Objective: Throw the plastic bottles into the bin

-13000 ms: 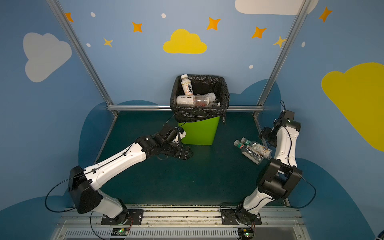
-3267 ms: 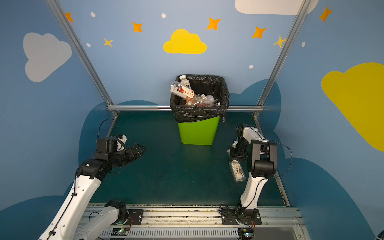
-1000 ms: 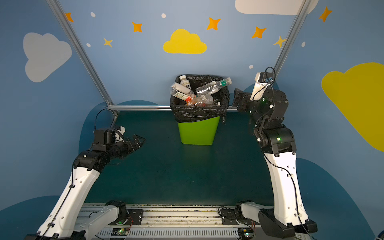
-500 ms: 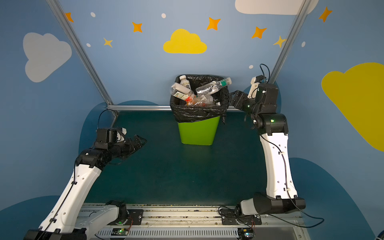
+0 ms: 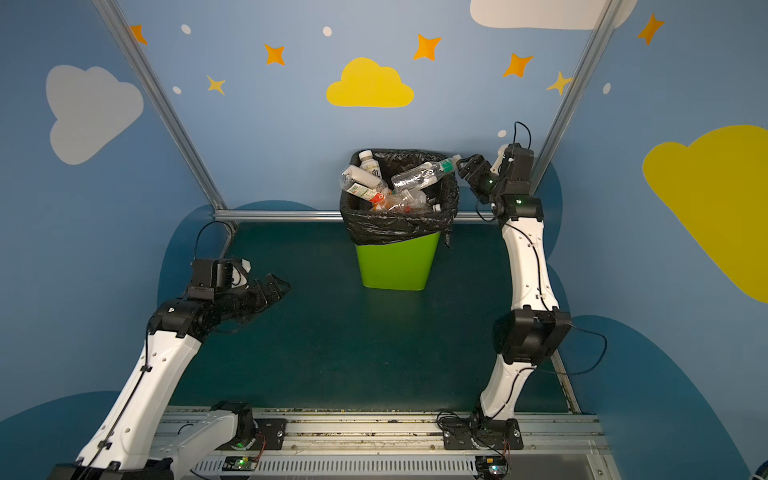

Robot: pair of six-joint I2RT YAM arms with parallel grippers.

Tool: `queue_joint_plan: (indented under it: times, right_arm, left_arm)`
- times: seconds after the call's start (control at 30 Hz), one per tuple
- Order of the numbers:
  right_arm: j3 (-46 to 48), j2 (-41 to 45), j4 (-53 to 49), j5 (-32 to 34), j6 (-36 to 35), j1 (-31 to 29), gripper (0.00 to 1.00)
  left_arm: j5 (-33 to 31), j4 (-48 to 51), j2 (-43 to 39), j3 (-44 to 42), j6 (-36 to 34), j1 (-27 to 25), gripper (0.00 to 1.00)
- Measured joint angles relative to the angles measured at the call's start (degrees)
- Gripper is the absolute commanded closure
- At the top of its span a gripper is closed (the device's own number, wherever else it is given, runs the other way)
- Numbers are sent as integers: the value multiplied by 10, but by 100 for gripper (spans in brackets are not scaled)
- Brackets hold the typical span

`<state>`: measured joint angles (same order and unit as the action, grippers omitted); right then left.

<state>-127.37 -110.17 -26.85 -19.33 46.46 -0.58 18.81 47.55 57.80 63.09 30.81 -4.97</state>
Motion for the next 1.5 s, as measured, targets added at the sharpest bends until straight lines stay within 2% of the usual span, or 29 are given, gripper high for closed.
queue_joint_plan:
  times: [0.3,0.53,0.7,0.93,1.1,1.27,1.33,1.37,1.5]
  right_arm:
    - [-202,-160,27,-52,76,-7,19]
    - [-209,-178,60,-93,115,-24,19]
    - [-209,-163,73,-99,73,-48,19]
    - [-209,-101,48,-90,-73,-113,21]
    - [-220,-63,2,-29,-219,-179,25]
    - [-226,-53,-55,136,-418,-268,32]
    - [-225,-56,-66,216,-502,-303,29]
    - [-225,-58,-68,251,-541,-319,25]
    - [-225,-62,-68,344,-636,-345,20]
  left_arm:
    - [-14,22,7,16,-19,12,0]
    - [-16,29,5,16,-26,30,0]
    - [-15,29,5,16,-27,34,0]
    - [-10,26,4,15,-27,34,0]
    - [-7,23,-2,9,-26,34,0]
    - [-5,24,-15,3,-25,34,0]
    - [-5,25,-20,-2,-25,34,0]
    - [-4,24,-21,-4,-25,34,0]
    - [-3,24,-22,-9,-25,35,0]
